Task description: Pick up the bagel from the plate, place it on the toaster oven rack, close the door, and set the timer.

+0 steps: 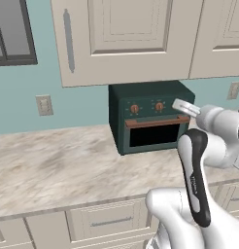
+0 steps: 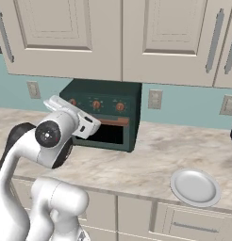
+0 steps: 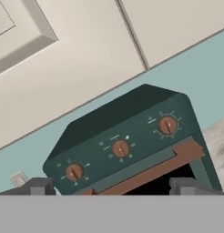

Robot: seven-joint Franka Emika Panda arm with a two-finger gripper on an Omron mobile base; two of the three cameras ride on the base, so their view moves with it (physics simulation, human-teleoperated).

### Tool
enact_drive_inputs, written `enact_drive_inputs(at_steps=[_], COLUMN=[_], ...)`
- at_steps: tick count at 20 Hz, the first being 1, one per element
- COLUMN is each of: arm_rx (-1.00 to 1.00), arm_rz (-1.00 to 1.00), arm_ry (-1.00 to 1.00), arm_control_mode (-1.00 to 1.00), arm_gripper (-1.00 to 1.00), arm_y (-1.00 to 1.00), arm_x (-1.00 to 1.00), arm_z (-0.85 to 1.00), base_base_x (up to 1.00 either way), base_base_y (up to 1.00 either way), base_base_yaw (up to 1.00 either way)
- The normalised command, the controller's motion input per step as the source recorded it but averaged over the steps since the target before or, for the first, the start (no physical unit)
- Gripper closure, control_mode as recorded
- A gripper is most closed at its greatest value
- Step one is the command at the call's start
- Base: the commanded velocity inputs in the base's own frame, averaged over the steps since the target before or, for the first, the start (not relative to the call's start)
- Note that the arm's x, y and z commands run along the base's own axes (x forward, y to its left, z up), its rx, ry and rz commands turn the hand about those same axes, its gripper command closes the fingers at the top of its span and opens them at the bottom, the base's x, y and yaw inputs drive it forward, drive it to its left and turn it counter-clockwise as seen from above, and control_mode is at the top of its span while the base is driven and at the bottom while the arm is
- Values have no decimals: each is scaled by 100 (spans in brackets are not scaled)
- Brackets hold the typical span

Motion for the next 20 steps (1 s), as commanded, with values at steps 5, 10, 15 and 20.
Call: enact_drive_inputs(at_steps=[5,10,15,20], arm_rx=[0,0,0,0], arm_rz=[0,0,0,1], arm_ry=[7,4,2,0], arm_control_mode=[-100,-100,-100,-100], arm_gripper=[-100,-100,-100,-100], arm_y=[0,0,0,0], arm_x=[2,29,19,10], arm_z=[-6,0,0,0], base_base_x=[0,0,0,0], base_base_y=[0,0,0,0], base_base_yaw=[0,0,0,0])
